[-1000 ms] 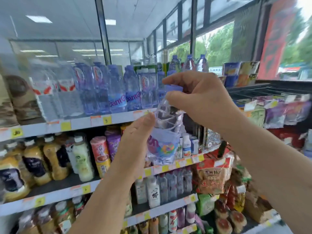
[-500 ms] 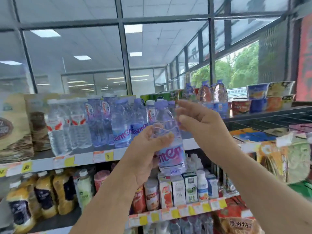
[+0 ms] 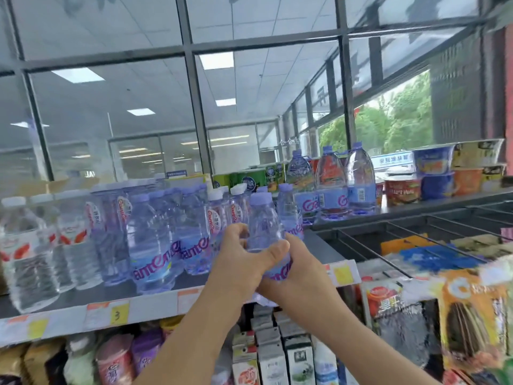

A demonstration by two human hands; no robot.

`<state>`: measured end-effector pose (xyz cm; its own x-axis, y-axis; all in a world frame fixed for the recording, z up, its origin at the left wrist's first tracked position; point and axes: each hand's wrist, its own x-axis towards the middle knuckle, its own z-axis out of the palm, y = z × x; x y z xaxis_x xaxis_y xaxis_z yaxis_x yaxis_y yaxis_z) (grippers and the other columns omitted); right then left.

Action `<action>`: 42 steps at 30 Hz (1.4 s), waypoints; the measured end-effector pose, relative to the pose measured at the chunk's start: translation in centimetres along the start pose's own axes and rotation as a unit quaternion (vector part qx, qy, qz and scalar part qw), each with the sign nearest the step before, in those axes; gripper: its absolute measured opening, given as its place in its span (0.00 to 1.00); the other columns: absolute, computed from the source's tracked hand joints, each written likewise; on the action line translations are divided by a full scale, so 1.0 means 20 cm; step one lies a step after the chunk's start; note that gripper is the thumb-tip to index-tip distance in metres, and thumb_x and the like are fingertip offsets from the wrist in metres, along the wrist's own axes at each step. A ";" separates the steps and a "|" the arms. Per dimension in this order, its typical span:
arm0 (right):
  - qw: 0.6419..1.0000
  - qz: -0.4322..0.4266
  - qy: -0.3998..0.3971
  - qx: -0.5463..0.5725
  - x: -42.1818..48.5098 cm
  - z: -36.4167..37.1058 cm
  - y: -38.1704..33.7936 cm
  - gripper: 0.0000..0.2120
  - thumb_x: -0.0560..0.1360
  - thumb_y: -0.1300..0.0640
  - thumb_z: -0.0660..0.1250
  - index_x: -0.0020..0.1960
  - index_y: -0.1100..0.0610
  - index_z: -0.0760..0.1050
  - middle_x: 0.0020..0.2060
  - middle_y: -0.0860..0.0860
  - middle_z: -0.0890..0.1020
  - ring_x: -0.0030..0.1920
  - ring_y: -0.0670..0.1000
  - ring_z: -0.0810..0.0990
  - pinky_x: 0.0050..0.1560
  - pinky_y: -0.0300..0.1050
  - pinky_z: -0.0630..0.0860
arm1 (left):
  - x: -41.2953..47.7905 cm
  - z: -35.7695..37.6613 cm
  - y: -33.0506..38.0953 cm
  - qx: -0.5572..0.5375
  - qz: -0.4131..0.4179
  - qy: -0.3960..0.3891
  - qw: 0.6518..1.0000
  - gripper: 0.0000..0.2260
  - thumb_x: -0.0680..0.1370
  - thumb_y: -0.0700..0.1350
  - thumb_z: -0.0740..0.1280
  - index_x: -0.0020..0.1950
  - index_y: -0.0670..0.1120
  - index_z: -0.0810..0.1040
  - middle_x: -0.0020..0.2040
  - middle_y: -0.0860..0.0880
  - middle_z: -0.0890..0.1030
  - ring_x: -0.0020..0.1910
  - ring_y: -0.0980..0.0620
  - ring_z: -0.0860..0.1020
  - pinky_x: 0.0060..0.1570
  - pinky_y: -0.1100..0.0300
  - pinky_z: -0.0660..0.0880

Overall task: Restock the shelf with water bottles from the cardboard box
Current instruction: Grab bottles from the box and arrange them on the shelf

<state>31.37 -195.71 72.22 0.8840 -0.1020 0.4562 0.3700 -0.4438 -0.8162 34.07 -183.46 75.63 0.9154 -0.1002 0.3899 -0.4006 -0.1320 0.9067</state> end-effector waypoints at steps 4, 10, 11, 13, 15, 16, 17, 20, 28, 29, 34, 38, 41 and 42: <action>0.997 0.012 0.021 -0.069 0.21 -0.07 0.08 0.45 0.66 0.47 0.75 0.76 0.40 0.53 0.48 0.38 0.70 0.33 0.38 0.74 0.25 0.31 0.70 | 0.09 -0.05 0.01 0.006 0.031 -0.010 0.999 0.27 0.65 0.71 0.67 0.59 0.61 0.73 0.51 0.55 0.79 0.40 0.67 0.78 0.41 0.64 0.70; 0.991 0.041 0.035 -0.124 0.54 -0.06 0.17 0.28 0.66 0.50 0.77 0.57 0.51 0.64 0.42 0.50 0.79 0.36 0.49 0.80 0.29 0.44 0.76 | 0.18 -0.13 -0.08 0.034 0.029 0.011 0.999 0.09 0.77 0.55 0.69 0.57 0.59 0.77 0.42 0.62 0.83 0.40 0.70 0.79 0.41 0.66 0.70; 0.989 0.046 0.032 -0.137 0.57 -0.04 0.19 0.27 0.66 0.51 0.77 0.55 0.51 0.64 0.42 0.51 0.79 0.36 0.49 0.80 0.29 0.45 0.76 | 0.19 -0.14 -0.10 0.044 0.028 0.008 0.999 0.08 0.77 0.54 0.69 0.56 0.59 0.77 0.41 0.63 0.83 0.40 0.69 0.79 0.42 0.65 0.70; 0.985 0.051 0.026 -0.160 0.61 0.00 0.22 0.27 0.65 0.51 0.77 0.54 0.52 0.63 0.40 0.51 0.79 0.35 0.48 0.78 0.30 0.46 0.76 | 0.21 -0.16 -0.14 0.055 0.024 0.004 0.998 0.08 0.77 0.53 0.70 0.55 0.59 0.78 0.42 0.61 0.83 0.41 0.68 0.80 0.42 0.66 0.71; 0.983 0.054 0.024 -0.175 0.65 0.04 0.24 0.28 0.66 0.50 0.77 0.56 0.53 0.63 0.42 0.52 0.79 0.36 0.49 0.77 0.34 0.48 0.77 | 0.23 -0.17 -0.17 0.060 0.020 0.002 0.998 0.07 0.77 0.53 0.70 0.55 0.59 0.78 0.46 0.59 0.83 0.42 0.68 0.80 0.42 0.68 0.71; 0.982 0.055 0.022 -0.179 0.67 0.05 0.25 0.29 0.66 0.49 0.77 0.59 0.54 0.64 0.44 0.53 0.80 0.38 0.50 0.78 0.37 0.49 0.77 | 0.24 -0.17 -0.18 0.062 0.017 0.001 0.998 0.07 0.77 0.53 0.70 0.55 0.59 0.78 0.48 0.58 0.83 0.42 0.69 0.80 0.41 0.70 0.71; 0.982 0.054 0.019 -0.181 0.68 0.06 0.25 0.30 0.67 0.47 0.77 0.61 0.55 0.65 0.47 0.53 0.81 0.41 0.52 0.78 0.41 0.50 0.77 | 0.25 -0.17 -0.19 0.063 0.016 0.000 0.998 0.07 0.78 0.53 0.69 0.56 0.59 0.79 0.48 0.58 0.83 0.43 0.69 0.80 0.41 0.71 0.70; 0.980 0.044 0.010 -0.195 0.71 0.07 0.27 0.30 0.69 0.45 0.75 0.64 0.55 0.67 0.51 0.54 0.82 0.49 0.55 0.80 0.47 0.49 0.77 | 0.25 -0.18 -0.21 0.058 0.011 -0.003 0.998 0.07 0.78 0.52 0.69 0.56 0.58 0.79 0.49 0.58 0.83 0.44 0.68 0.80 0.39 0.74 0.71; 0.971 0.042 0.025 -0.236 0.74 0.10 0.28 0.26 0.69 0.44 0.74 0.59 0.56 0.70 0.49 0.54 0.83 0.51 0.57 0.80 0.47 0.49 0.78 | 0.21 -0.16 -0.27 0.032 -0.013 -0.005 0.999 0.08 0.78 0.49 0.69 0.56 0.56 0.79 0.48 0.60 0.81 0.43 0.71 0.78 0.38 0.78 0.70; 0.971 0.044 0.024 -0.236 0.74 0.10 0.28 0.26 0.70 0.44 0.74 0.59 0.57 0.69 0.48 0.54 0.83 0.50 0.57 0.80 0.46 0.49 0.78 | 0.20 -0.16 -0.27 0.028 -0.016 -0.005 0.999 0.07 0.78 0.49 0.70 0.56 0.56 0.79 0.48 0.61 0.81 0.44 0.71 0.78 0.38 0.77 0.70; 0.970 0.041 0.019 -0.237 0.73 0.09 0.27 0.28 0.69 0.43 0.74 0.60 0.57 0.69 0.47 0.54 0.82 0.49 0.56 0.80 0.45 0.48 0.77 | 0.18 -0.15 -0.26 0.012 -0.028 -0.002 1.000 0.07 0.78 0.49 0.70 0.55 0.57 0.80 0.52 0.55 0.83 0.53 0.58 0.81 0.55 0.58 0.76; 0.971 0.042 0.015 -0.233 0.70 0.07 0.27 0.25 0.70 0.45 0.74 0.60 0.56 0.69 0.47 0.53 0.82 0.47 0.56 0.79 0.46 0.49 0.78 | 0.13 -0.13 -0.26 -0.001 -0.030 0.007 1.000 0.05 0.77 0.47 0.71 0.52 0.56 0.82 0.49 0.54 0.85 0.51 0.54 0.83 0.60 0.47 0.77; 0.975 0.041 0.035 -0.217 0.63 0.05 0.25 0.19 0.72 0.51 0.71 0.59 0.56 0.73 0.47 0.54 0.82 0.46 0.56 0.79 0.46 0.50 0.79 | 0.08 -0.14 -0.27 -0.004 -0.034 0.004 0.999 0.05 0.77 0.47 0.71 0.51 0.56 0.82 0.47 0.55 0.85 0.50 0.54 0.83 0.59 0.49 0.78; 0.976 0.036 0.043 -0.211 0.58 0.04 0.25 0.19 0.73 0.52 0.70 0.61 0.56 0.74 0.49 0.55 0.82 0.48 0.55 0.80 0.47 0.49 0.78 | 0.05 -0.15 -0.28 -0.003 -0.035 0.000 0.999 0.05 0.77 0.47 0.71 0.51 0.56 0.82 0.47 0.55 0.85 0.51 0.54 0.83 0.59 0.49 0.78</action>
<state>43.69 -198.36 73.22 0.8692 -0.2133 0.4461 0.1411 -0.7576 -0.6373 37.42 -179.90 71.43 0.9408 -0.0909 0.3264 -0.3363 -0.1319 0.9325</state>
